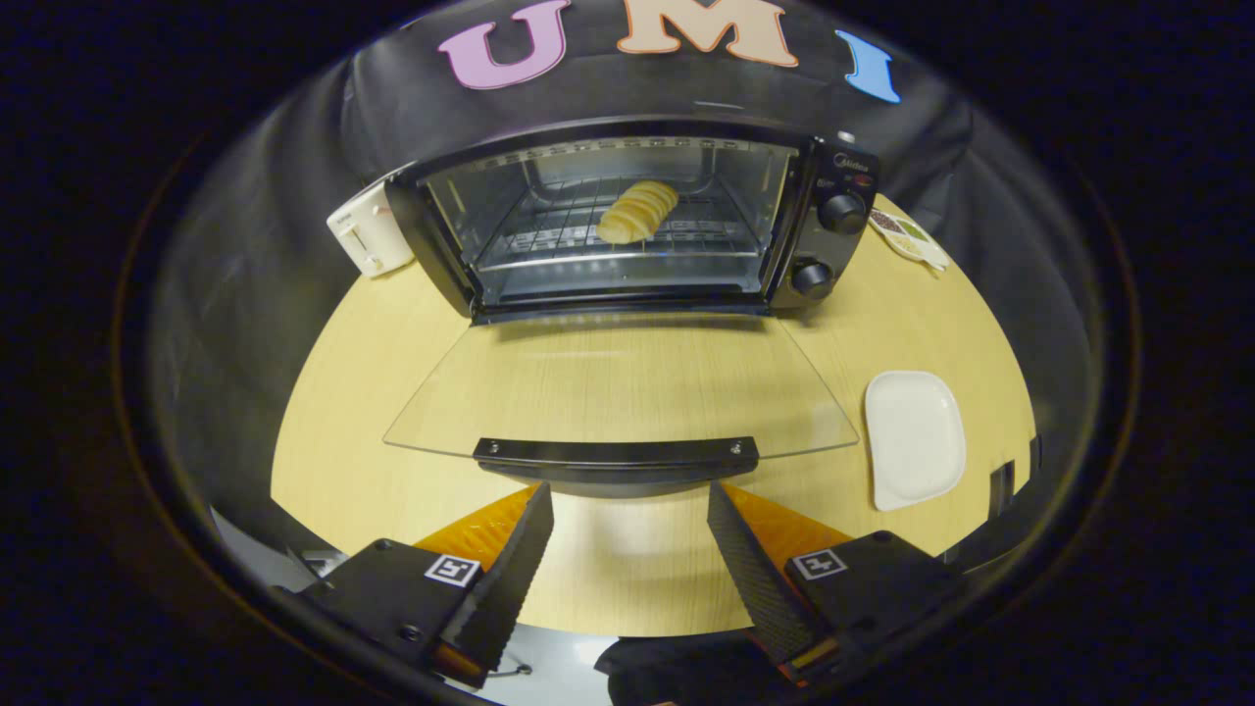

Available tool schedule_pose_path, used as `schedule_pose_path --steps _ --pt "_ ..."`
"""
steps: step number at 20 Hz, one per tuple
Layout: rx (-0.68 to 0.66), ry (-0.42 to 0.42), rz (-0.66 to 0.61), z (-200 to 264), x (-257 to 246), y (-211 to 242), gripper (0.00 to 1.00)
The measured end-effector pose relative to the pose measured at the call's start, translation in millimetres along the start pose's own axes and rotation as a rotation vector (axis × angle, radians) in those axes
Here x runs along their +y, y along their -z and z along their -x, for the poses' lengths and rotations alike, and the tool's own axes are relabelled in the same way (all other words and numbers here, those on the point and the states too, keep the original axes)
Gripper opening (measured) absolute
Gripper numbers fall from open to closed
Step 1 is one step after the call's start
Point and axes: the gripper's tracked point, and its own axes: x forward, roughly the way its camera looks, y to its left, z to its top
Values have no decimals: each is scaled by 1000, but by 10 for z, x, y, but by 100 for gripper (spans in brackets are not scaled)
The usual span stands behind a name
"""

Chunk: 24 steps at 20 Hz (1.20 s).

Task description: Open the toaster oven, put the food inside, and close the toaster oven door.

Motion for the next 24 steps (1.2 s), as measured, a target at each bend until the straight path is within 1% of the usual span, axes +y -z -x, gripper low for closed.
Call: schedule_pose_path --steps 6,13,15,17,20,24 --pt "-40 -29 31 161 -46 -332 99" --pt "-224 -85 -33 287 26 -1028 100" --pt "-264 -83 -26 267 30 -1170 100" --pt "-272 -66 -5 256 50 -1257 100" --pt "-300 -68 8 237 117 -1405 98" --pt "-393 -78 20 418 154 -1767 98"
